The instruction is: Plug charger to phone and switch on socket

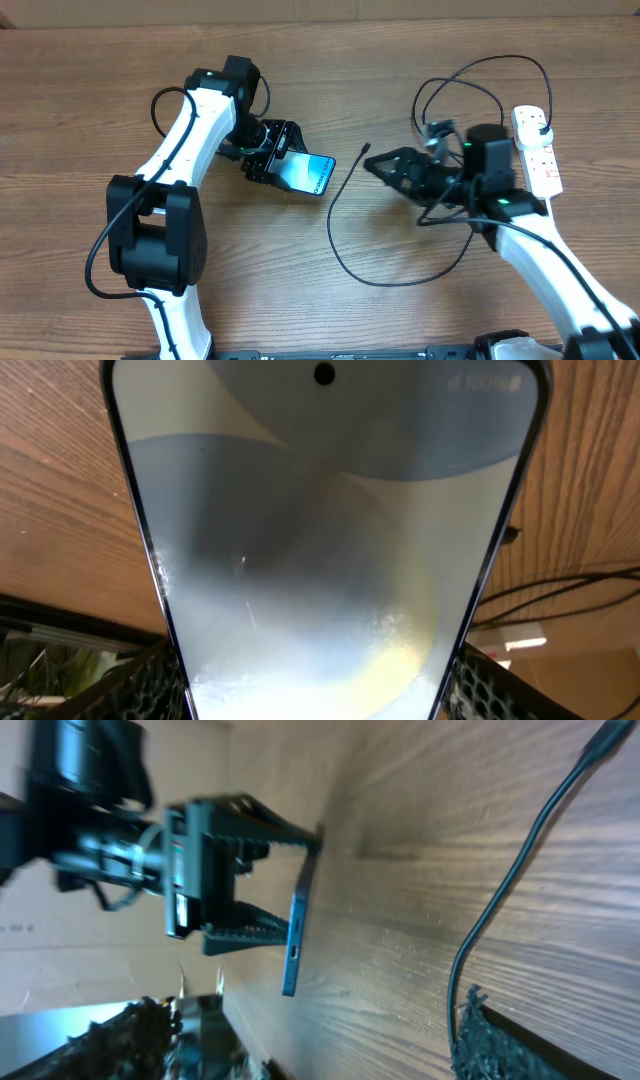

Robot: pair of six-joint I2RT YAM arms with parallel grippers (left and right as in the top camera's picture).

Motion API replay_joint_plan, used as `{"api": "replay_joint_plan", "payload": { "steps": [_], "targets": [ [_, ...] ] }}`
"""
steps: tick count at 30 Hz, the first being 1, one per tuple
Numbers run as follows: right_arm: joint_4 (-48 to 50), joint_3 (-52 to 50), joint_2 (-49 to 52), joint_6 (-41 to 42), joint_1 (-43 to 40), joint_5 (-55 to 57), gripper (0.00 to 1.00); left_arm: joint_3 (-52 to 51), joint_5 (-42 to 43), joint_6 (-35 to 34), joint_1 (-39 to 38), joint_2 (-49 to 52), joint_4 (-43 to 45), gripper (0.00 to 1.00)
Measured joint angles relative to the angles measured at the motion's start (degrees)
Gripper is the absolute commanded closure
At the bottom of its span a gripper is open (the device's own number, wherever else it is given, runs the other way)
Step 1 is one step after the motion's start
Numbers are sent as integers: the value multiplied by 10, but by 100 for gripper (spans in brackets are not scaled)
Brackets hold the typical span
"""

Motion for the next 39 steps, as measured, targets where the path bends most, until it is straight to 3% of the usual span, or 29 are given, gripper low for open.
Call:
{"api": "replay_joint_plan", "payload": {
  "steps": [8,15,21,32,39],
  "targets": [
    [67,0,82,32,80,37,25,0,-10,-11,-2,0,4,30],
    [87,0,86,73,140,126,46,0,-16,-16,-14,0,3,28],
    [113,1,87,118,146,160,58,0,-16,-16,-51,0,5,28],
    [113,1,105,163,151,175,73,0,-3,-30,-80,0,24,27],
    [114,1,105,195,160,199,75,0,-1,-48,-80,0,25,26]
  ]
}}
